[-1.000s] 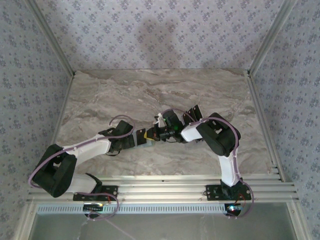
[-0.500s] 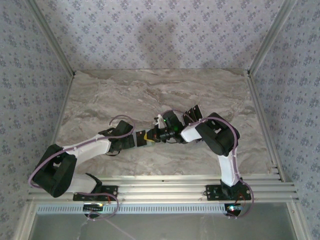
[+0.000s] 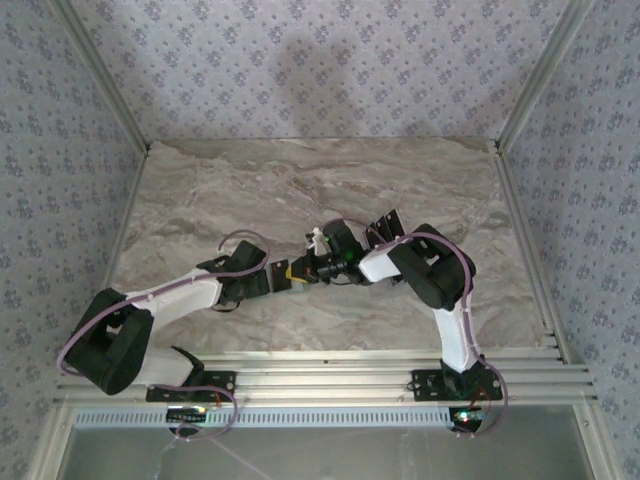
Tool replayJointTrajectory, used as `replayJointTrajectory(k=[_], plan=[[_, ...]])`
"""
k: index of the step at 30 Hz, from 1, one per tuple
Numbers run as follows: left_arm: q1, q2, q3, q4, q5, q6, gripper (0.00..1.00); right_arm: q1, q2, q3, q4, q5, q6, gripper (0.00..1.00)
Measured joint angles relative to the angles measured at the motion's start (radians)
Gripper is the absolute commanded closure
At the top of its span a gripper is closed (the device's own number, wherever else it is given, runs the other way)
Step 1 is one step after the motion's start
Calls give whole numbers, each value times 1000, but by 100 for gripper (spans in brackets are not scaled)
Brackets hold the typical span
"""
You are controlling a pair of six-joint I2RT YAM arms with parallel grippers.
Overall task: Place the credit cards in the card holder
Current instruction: Insert the credit card into the card slot.
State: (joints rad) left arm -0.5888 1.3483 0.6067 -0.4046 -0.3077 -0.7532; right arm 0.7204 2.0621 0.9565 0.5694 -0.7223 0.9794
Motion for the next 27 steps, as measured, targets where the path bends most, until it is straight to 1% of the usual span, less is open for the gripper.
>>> replayJointTrajectory(k=[15,27], plan=[[0,0,0,0,0,0,4,0,8,10,-4,-2,0,100],[0,0,0,0,0,0,4,26,25,40,-16,1,0,100]])
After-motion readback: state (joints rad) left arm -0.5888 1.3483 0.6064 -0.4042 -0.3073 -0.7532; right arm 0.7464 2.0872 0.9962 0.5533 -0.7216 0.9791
